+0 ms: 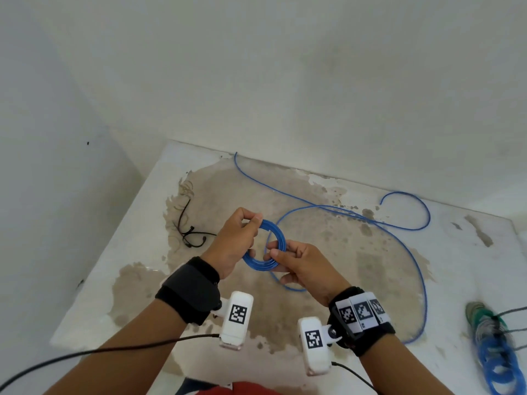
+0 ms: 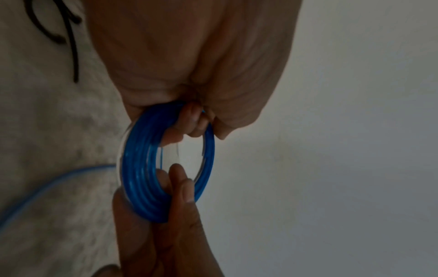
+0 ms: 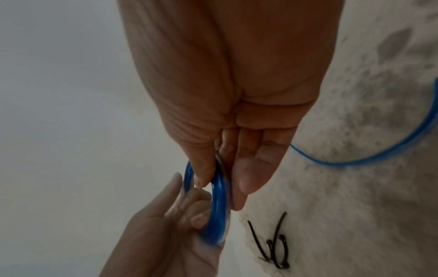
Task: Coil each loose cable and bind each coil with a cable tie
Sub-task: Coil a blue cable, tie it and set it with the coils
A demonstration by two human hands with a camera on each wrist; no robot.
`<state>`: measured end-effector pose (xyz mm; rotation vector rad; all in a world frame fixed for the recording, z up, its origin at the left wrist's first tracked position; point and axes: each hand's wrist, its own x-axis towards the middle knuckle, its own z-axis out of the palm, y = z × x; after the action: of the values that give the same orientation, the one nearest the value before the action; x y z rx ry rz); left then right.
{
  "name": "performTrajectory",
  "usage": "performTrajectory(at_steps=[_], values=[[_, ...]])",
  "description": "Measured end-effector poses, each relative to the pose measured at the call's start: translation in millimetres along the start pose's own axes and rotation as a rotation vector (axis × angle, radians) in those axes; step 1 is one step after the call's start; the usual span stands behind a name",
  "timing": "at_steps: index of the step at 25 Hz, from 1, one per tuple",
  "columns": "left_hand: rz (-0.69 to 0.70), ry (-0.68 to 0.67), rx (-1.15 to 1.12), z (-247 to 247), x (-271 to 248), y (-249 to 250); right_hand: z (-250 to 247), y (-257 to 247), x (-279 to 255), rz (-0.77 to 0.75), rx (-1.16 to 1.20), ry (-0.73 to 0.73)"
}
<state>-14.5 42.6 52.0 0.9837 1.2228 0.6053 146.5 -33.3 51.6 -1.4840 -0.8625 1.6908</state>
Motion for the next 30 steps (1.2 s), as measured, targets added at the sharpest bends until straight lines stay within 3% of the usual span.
performTrajectory(at_steps=[5, 9, 14, 16, 20, 26, 30], values=[[-0.019, 0.117, 0.071, -105, 33, -11, 70, 15, 72, 0.078, -0.083, 0.105], [-0.054, 0.246, 0.048, -178, 54, -11, 108, 48, 128, -0.003, -0.68, 0.154], [-0.114, 0.293, 0.058, -208, 62, -21, 153, 71, 176, -0.133, -0.96, 0.116], [-0.121, 0.299, 0.066, -209, 61, -25, 158, 75, 191, -0.082, -1.006, 0.069], [-0.13, 0.294, 0.069, -205, 62, -29, 148, 70, 188, -0.111, -0.85, 0.087], [-0.1, 0.156, 0.083, -150, 69, -23, 92, 35, 117, -0.055, -0.294, 0.492], [-0.047, 0.096, 0.148, -75, 58, -16, 49, -6, 53, -0.099, 0.037, 0.395]])
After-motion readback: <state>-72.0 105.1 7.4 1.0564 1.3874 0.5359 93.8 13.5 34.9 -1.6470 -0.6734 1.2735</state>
